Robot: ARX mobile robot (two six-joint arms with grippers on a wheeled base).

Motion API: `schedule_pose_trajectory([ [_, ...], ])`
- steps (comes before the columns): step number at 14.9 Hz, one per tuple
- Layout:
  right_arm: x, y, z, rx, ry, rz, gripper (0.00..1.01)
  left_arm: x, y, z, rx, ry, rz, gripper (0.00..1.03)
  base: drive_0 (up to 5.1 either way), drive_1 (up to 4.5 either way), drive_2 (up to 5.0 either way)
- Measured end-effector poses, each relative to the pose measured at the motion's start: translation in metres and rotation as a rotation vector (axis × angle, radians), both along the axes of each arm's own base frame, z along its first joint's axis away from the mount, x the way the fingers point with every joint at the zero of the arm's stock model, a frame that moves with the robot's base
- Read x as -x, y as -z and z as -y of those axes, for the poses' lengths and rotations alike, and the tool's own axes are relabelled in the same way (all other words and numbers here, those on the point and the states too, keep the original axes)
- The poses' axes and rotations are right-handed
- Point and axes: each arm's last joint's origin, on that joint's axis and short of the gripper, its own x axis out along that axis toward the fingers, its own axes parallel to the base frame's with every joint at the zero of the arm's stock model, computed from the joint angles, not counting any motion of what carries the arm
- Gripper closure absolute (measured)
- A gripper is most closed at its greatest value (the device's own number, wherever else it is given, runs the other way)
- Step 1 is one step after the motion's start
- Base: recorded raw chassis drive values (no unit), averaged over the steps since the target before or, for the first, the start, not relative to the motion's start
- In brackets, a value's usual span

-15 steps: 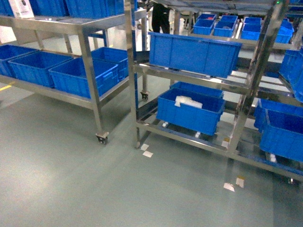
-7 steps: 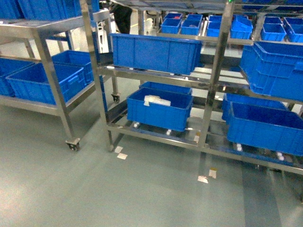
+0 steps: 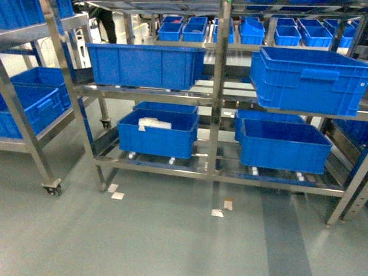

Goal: Pick red block from blue box to shelf

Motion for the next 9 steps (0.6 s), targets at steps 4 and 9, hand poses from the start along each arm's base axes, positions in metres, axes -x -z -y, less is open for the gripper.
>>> schedule_pose_trajectory([
  [4, 0.0, 0.0, 0.0, 0.0, 0.0, 0.0, 0.73, 0.0, 0.0, 0.0, 0.0, 0.0, 0.0, 1.01, -1.6, -1.63, -1.6],
  [9, 0.0, 0.0, 0.0, 0.0, 0.0, 0.0, 0.73, 0.0, 0.0, 0.0001, 0.0, 0.001, 0.0, 0.71, -0.4, -0.44, -0.4],
])
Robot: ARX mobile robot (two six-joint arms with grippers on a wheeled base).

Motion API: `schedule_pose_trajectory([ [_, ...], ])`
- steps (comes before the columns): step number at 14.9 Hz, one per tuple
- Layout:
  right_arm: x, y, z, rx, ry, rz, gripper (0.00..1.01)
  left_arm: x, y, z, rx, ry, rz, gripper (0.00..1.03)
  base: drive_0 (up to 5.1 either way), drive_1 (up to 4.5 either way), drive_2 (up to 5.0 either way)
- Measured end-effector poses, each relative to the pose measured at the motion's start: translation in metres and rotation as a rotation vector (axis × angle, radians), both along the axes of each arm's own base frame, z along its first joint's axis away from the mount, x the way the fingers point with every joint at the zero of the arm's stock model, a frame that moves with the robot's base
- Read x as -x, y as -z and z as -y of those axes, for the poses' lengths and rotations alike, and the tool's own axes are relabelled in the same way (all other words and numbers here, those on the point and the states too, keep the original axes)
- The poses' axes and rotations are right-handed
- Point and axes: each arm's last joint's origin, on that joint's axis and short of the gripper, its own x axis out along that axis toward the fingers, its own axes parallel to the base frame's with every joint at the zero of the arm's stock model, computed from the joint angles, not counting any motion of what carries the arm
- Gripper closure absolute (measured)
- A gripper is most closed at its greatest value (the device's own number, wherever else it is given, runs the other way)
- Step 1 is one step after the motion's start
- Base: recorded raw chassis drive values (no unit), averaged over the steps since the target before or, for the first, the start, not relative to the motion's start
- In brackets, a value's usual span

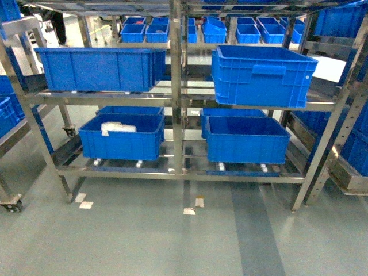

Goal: Pick red block from blue box to shelf

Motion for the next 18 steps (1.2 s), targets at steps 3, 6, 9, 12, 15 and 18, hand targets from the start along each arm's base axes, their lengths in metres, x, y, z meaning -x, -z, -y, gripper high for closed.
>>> schedule_pose_trajectory([
  [3, 0.0, 0.0, 0.0, 0.0, 0.0, 0.0, 0.73, 0.0, 0.0, 0.0, 0.0, 0.0, 0.0, 0.41, 0.0, 0.0, 0.0],
  [6, 0.0, 0.0, 0.0, 0.0, 0.0, 0.0, 0.73, 0.0, 0.0002, -0.0001, 0.0, -0.003, -0.002, 0.08, 2.8, 1.81, -5.0],
  [9, 0.0, 0.0, 0.0, 0.0, 0.0, 0.0, 0.73, 0.0, 0.0001, 0.0, 0.0, 0.0, -0.001, 0.05, 0.1, 4.0, -3.7],
  [12, 0.0, -0.0003, 0.0, 0.0, 0.0, 0.003, 0.73, 0.0, 0.0, 0.0, 0.0, -0.001, 0.0, 0.05, 0.2, 4.22, -3.8],
  [15, 0.0, -0.0001, 0.0, 0.0, 0.0, 0.001, 0.73, 0.0, 0.0, 0.0, 0.0, -0.001, 0.0, 0.05, 0.1, 4.28, -4.0],
  [18, 0.0, 0.0002, 0.0, 0.0, 0.0, -0.002, 0.73, 0.0, 0.0, 0.0, 0.0, 0.0, 0.0, 0.05, 0.1, 4.28, -4.0],
])
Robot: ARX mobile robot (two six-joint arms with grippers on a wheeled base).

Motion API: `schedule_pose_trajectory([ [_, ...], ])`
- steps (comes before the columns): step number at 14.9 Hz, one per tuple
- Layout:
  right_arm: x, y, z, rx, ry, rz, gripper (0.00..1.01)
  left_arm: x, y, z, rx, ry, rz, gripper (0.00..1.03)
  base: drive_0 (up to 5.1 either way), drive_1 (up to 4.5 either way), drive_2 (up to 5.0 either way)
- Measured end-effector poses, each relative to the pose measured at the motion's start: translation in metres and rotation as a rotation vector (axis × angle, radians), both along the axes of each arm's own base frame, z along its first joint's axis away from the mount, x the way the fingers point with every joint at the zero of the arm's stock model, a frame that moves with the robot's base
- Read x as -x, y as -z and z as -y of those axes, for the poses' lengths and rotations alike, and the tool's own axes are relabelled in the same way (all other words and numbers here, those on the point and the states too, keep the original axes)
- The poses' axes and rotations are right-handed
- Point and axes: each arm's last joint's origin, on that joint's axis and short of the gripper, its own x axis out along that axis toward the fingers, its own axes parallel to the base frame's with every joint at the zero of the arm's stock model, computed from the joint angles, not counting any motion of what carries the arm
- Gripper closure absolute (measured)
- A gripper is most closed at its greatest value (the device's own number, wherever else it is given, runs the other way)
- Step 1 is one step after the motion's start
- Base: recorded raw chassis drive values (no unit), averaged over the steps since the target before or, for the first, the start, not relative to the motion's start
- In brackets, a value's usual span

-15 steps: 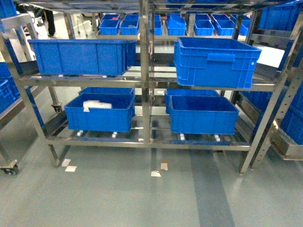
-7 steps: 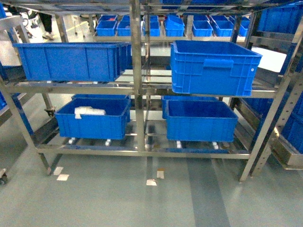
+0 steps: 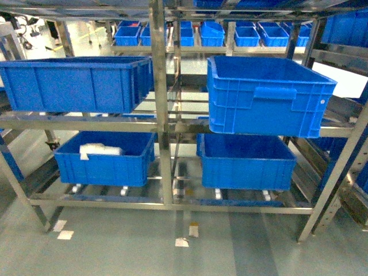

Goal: Pick red block from blue box to shelf

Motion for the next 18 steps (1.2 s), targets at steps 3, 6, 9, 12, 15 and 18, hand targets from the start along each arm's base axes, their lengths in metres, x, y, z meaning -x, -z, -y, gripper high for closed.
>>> schedule_pose_trajectory([
  [3, 0.0, -0.0003, 0.0, 0.0, 0.0, 0.003, 0.73, 0.0, -0.0001, 0.0, 0.0, 0.0, 0.001, 0.05, 0.2, 4.3, -4.0],
  [6, 0.0, -0.0006, 0.0, 0.0, 0.0, 0.006, 0.73, 0.0, 0.0, -0.0001, 0.0, -0.002, 0.0, 0.05, 0.1, 4.28, -4.0],
  [9, 0.0, -0.0006, 0.0, 0.0, 0.0, 0.006, 0.73, 0.0, -0.0003, 0.0, 0.0, 0.0, 0.003, 0.05, 0.1, 4.28, -4.0],
  [12, 0.0, -0.0001, 0.0, 0.0, 0.0, 0.001, 0.73, 0.0, 0.0, 0.0, 0.0, 0.0, 0.0, 0.05, 0.0, 4.13, -4.1],
  [15, 0.0, -0.0001, 0.0, 0.0, 0.0, 0.001, 0.73, 0.0, -0.0001, 0.0, 0.0, 0.0, 0.002, 0.05, 0.0, 4.12, -4.2],
  [18, 0.0, -0.0001, 0.0, 0.0, 0.0, 0.001, 0.73, 0.0, 0.0001, 0.0, 0.0, 0.0, -0.001, 0.05, 0.1, 4.24, -4.1],
])
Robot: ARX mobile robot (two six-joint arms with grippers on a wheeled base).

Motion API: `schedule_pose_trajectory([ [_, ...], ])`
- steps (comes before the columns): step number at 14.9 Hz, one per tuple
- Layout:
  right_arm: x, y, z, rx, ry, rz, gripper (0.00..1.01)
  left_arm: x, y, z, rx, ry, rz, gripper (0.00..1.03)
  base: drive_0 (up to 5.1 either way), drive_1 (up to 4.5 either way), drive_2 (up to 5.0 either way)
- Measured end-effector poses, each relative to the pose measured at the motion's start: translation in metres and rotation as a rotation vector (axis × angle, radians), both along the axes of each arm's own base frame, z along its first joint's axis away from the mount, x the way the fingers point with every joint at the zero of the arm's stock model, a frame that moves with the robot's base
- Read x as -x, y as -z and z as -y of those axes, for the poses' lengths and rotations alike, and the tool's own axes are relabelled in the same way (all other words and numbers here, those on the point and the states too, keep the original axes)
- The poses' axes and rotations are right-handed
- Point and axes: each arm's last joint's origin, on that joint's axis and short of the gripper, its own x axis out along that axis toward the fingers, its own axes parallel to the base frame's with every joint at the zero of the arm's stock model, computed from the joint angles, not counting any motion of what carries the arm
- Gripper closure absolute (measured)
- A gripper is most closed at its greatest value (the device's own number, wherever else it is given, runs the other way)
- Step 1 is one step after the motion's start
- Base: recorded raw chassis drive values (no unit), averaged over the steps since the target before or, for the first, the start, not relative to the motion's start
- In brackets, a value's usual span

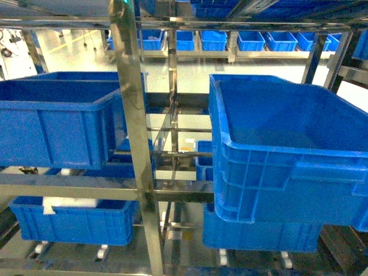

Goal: Pick red block from blue box to shelf

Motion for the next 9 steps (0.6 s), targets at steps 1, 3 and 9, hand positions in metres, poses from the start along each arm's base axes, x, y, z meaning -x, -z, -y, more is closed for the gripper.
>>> schedule_pose_trajectory([
  [1, 0.0, -0.0003, 0.0, 0.0, 0.0, 0.003, 0.73, 0.0, -0.0003, 0.0, 0.0, 0.0, 0.003, 0.05, 0.0, 0.0, 0.0],
  [3, 0.0, 0.0005, 0.0, 0.0, 0.0, -0.005, 0.73, -0.0001, 0.0008, 0.0, 0.0, 0.0, -0.009, 0.05, 0.0, 0.0, 0.0],
  [9, 0.0, 0.0, 0.0, 0.0, 0.0, 0.0, 0.73, 0.0, 0.0003, 0.0, 0.0, 0.0, -0.003, 0.05, 0.0, 0.0, 0.0],
])
